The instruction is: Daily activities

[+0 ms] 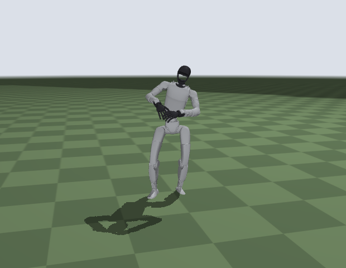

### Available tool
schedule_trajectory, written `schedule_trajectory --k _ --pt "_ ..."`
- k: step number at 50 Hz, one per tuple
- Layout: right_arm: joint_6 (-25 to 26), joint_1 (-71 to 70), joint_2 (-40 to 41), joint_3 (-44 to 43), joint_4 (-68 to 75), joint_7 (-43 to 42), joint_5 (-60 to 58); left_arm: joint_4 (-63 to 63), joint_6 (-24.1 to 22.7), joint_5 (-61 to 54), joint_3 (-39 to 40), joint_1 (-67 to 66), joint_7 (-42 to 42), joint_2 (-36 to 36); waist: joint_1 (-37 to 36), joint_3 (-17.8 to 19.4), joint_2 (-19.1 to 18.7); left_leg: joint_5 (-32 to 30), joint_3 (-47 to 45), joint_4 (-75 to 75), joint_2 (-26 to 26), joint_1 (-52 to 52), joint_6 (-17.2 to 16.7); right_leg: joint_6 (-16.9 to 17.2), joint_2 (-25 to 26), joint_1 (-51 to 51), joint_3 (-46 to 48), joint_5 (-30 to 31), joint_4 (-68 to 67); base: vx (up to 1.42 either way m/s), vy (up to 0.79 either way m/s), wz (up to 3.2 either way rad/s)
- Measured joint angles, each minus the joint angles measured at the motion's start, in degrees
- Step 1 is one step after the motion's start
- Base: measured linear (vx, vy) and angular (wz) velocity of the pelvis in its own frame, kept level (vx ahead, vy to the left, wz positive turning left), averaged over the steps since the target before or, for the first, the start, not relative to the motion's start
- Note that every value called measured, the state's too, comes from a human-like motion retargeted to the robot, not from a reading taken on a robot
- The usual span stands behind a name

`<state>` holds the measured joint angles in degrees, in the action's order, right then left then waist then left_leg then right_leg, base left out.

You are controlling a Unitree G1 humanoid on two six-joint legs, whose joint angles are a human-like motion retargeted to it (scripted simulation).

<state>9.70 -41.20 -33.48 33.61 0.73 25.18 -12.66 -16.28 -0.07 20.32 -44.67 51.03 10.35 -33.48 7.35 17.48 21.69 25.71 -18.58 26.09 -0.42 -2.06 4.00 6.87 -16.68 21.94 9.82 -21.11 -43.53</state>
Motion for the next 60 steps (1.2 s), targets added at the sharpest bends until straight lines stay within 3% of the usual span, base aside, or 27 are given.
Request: schedule_trajectory --k 5,10,15,23,30,35,40,45,52,60 --pt "3.2 -12.88 -6.73 6.98 10.61 4.54 -4.7 -2.82 1.2 2.8 -0.05 2.54 -6.22 5.16 -4.79 1.23 4.03 4.4 4.32 13.13 4.97 -8.9 -0.35 -1.77 4.03 0.25 2.88 1.39 4.13 -0.01 -0.14 0.37" --pt "3.96 -29.29 -11.64 18.39 30.05 10.08 -13.18 1.76 0.65 6.52 3.36 -0.3 -12.68 8.53 -14.44 7.19 3.24 6.75 9.5 22.42 9.35 -16.74 -0.79 -4.14 6.62 1.41 8.38 0.4 3.66 -0.01 -0.11 0.44" --pt "1.28 -33.18 -12.41 22.16 39.76 12.35 -15.45 12.63 -1.17 8.25 9.29 -12.37 -12.33 4.89 -22.31 12.07 -2.34 6.19 12.78 20.85 8.76 -19.09 -0.34 -3.95 5.76 1.52 12.75 0.71 4.54 0.02 -0.03 0.54" --pt "-0.25 -22.14 -9.54 12.72 36.3 12.33 -10.72 18.28 -1.72 4.09 16.35 -27.34 -6.87 1.25 -25.81 12.04 -13.34 3.19 15.39 15.26 4.19 -20.23 -0.34 -2.74 1.88 2.65 14.98 0.33 5.51 0.06 0.02 0.38" --pt "0.13 -9.1 -6.07 0.93 32.54 5.67 -5.64 18.56 -1.47 -0.61 20.74 -30.11 -4.41 2.18 -22.85 9.81 -22.41 1.89 15.12 11.88 1.26 -18.13 0.12 -1.71 -0.46 1.59 14.24 -0.1 6.8 0.08 0.05 0.06" --pt "-0.19 0.02 -3.34 -6.56 28.28 -2.37 -1.17 16.37 -0.32 -3.02 21.05 -23.69 -3.38 2.21 -17.36 6.17 -27.15 0.63 13.1 8.17 0.32 -15.86 0.05 -0.88 -0.37 0.67 12.31 1.33 10.14 0.06 0.07 -0.22" --pt "-1.48 3.07 0.45 -9.46 23.03 -10.37 2.01 7.37 0.87 -4.68 16.6 -12.39 -4.01 2.09 -10.76 3.38 -29.82 -0.5 9.37 5.33 0.72 -13.01 0.08 -0.54 0.79 -0.39 9.22 3.78 13.35 0.02 0.06 -0.46" --pt "-3.07 2.92 2.95 -10.19 17.41 -15.93 1.63 -1.6 1.43 -5.68 13.16 -7.32 -3.31 2.68 -5.13 1.76 -29.83 -0.08 5.96 5.64 1.89 -12.22 0.18 -0.5 2.13 0.52 6.13 4.7 13.39 -0.01 0.03 -0.47" --pt "-2.22 1.27 3.77 -9.37 15.09 -17.34 -2.06 -9.65 0.8 -5.89 9.1 -4.12 -1.93 4.1 -2.12 1.28 -28.11 0.13 3.11 6.35 3.65 -11.87 0.45 -0.66 4.14 0.95 4.16 5.92 14.45 -0.01 -0.01 -0.34" --pt "-2.09 0.3 1.82 -10.46 13.08 -16.18 -4.02 -7.53 -0.84 -6.14 9.53 -4.96 -1.58 2.67 -2.59 0.68 -27.44 0.08 1.7 7.1 5.09 -12.39 0.43 -0.34 5.42 1.19 3.9 6.99 15.56 0.0 0.0 -0.05"
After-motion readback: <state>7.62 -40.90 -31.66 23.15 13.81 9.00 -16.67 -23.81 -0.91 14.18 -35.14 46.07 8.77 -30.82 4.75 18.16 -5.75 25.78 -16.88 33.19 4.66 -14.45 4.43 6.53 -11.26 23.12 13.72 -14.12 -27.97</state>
